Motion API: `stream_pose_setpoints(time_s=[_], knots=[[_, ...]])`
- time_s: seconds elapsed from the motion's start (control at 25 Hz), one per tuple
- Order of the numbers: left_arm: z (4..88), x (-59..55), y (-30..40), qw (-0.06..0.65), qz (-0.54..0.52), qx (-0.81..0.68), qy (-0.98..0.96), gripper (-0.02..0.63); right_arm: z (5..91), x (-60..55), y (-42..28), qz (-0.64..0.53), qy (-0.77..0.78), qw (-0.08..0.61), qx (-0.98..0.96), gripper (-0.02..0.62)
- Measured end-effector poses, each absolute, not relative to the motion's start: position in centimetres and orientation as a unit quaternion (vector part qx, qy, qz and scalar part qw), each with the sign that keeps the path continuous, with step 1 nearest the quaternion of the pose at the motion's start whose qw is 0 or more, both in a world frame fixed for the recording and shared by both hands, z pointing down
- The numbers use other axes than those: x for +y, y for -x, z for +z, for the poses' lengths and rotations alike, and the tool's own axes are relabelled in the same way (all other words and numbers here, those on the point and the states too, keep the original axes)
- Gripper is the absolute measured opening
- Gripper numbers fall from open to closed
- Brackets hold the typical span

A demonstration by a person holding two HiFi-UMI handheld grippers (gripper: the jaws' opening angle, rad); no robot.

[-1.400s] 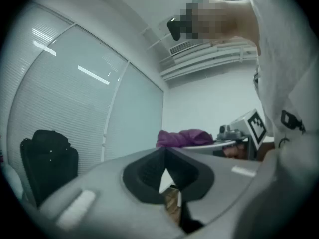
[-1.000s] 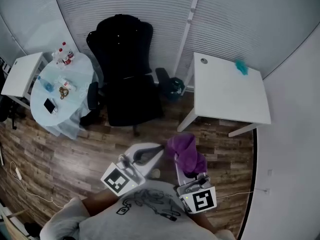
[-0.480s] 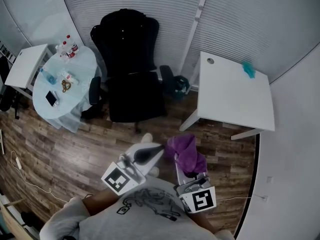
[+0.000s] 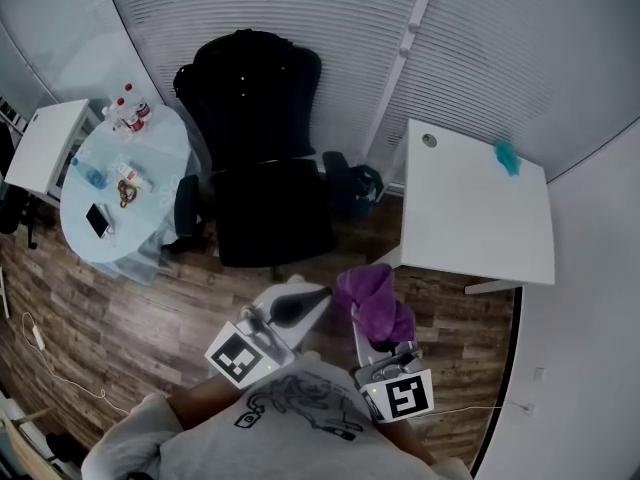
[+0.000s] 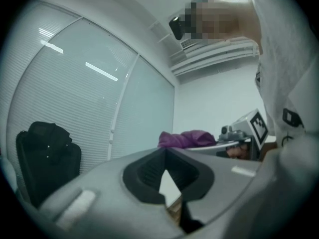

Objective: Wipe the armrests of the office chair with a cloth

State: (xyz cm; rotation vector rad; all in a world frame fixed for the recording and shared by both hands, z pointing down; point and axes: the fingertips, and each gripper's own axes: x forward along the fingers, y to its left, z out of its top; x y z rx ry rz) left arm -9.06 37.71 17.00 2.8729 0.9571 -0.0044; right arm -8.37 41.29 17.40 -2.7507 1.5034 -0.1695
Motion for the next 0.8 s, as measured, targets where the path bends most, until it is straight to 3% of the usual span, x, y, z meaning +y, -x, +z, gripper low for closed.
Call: stream_pose_setpoints(time_s=[0.8], knots=[[16.9, 22.5, -12.9, 0.064, -0.004, 0.322, -0.944, 0.002, 16.2, 26.1, -13.9, -0.043, 0.883, -0.009, 0.467, 0.034]])
